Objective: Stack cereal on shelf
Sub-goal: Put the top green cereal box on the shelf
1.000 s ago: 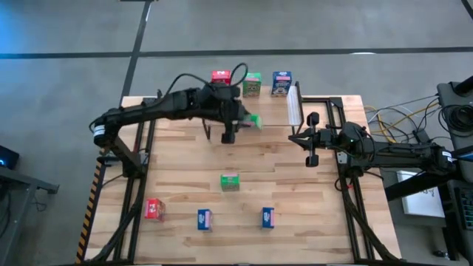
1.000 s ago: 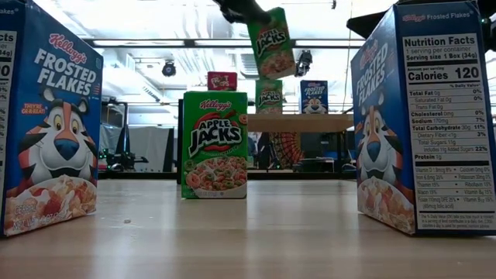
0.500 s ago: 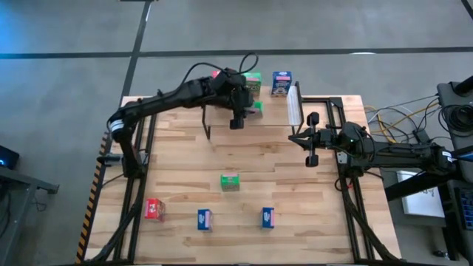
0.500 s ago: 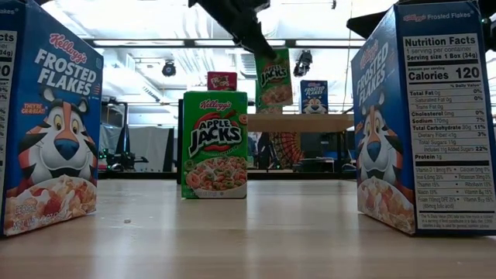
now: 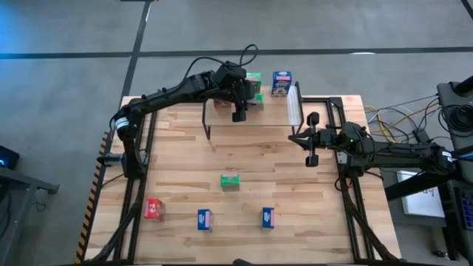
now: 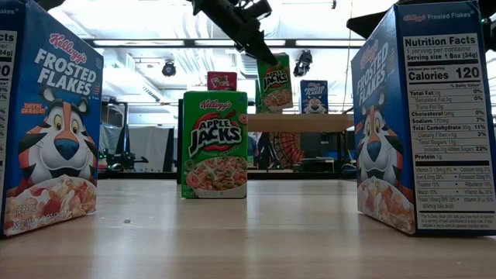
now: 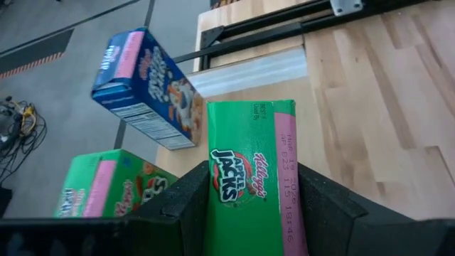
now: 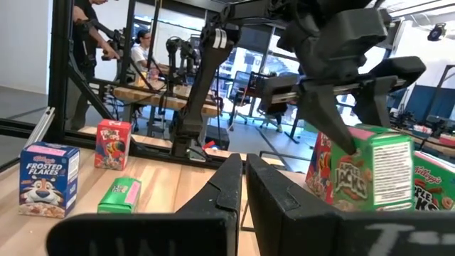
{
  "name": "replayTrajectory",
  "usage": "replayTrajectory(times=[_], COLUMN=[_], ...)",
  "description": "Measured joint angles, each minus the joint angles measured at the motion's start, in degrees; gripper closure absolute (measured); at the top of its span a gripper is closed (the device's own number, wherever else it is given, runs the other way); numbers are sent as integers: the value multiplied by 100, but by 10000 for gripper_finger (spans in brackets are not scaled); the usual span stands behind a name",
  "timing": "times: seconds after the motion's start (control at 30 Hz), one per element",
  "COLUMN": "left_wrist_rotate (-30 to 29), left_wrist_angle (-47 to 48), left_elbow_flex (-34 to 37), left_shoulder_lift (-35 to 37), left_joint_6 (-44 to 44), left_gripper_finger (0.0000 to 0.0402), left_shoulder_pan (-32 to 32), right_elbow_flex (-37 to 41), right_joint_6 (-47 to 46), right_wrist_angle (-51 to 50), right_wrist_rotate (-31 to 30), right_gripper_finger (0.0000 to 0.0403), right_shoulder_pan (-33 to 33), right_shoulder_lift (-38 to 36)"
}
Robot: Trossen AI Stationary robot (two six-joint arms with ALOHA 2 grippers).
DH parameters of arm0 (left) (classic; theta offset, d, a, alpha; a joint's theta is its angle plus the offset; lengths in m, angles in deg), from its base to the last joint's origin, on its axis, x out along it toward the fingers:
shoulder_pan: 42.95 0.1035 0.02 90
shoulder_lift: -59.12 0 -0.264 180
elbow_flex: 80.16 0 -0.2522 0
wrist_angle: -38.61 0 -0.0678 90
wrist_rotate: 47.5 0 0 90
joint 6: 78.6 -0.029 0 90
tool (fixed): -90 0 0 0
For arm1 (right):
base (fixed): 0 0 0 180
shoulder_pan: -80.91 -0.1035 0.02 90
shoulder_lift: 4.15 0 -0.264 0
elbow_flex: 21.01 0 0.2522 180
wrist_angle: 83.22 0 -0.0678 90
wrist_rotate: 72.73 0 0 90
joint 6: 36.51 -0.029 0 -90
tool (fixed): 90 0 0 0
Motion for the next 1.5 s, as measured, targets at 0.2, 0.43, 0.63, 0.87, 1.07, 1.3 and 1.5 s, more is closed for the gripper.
replayTrajectory(times=[0.2, 0.43, 0.63, 0.87, 1.07, 1.3, 1.5], left_wrist_rotate=[0, 15, 12, -11, -200, -208, -213], left_wrist_angle=[267, 886, 1317, 1348, 1345, 1350, 1359], left_elbow_flex=[-278, -830, -1404, -1512, -1453, -1464, -1576], left_shoulder_lift=[-240, -608, -904, -971, -971, -971, -971], left_joint_6=[219, 223, 228, 126, 152, 132, 33], left_gripper_finger=[240, 240, 237, 221, 210, 201, 183], left_shoulder_pan=[101, 105, 118, 144, 165, 166, 166], right_elbow_flex=[0, 0, 0, 0, 0, 0, 0], right_joint_6=[2, 2, 13, 9, 12, 9, 10], right_wrist_angle=[0, -2, 0, -2, -1, 0, -1], right_wrist_rotate=[0, 0, 0, -2, -1, -1, -1], right_gripper_finger=[390, 390, 390, 390, 390, 390, 390], right_shoulder_pan=[0, 0, 0, 0, 0, 0, 0], right_shoulder_lift=[0, 0, 0, 0, 0, 0, 0])
